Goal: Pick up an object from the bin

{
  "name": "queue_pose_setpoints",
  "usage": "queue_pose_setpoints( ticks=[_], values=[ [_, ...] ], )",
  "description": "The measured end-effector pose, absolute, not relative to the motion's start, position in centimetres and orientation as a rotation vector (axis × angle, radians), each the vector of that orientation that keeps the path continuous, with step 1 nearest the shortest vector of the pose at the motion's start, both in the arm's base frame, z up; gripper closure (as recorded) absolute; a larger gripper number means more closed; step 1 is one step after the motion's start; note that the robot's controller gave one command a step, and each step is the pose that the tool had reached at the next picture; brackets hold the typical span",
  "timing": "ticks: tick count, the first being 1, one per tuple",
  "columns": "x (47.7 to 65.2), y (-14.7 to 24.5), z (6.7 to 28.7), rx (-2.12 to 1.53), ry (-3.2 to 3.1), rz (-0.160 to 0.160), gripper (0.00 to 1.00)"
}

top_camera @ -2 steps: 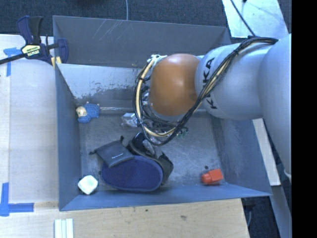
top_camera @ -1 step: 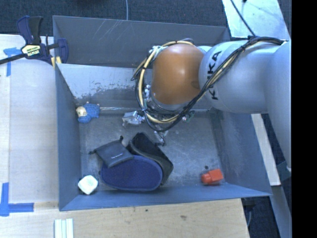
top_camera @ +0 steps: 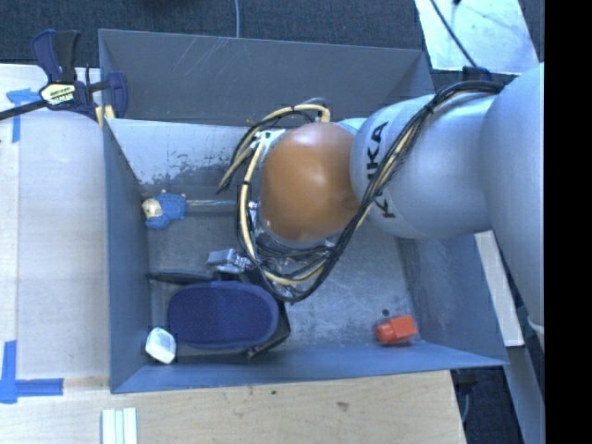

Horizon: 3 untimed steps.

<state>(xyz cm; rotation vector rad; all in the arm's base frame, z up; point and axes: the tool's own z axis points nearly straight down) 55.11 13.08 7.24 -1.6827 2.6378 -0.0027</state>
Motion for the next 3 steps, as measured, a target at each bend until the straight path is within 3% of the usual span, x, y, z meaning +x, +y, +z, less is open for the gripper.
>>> queue_pose_setpoints(
  ticks=[1, 2, 3],
  values=[
    [55.2, 13.0, 7.2, -1.677, 2.641, -0.002, 1.0],
    [50.7, 11.6, 19.2, -1.689, 2.644, -0.002, 1.0],
    [53.8, 14.5, 33.0, -1.705, 2.628, -0.002, 1.0]
  ],
)
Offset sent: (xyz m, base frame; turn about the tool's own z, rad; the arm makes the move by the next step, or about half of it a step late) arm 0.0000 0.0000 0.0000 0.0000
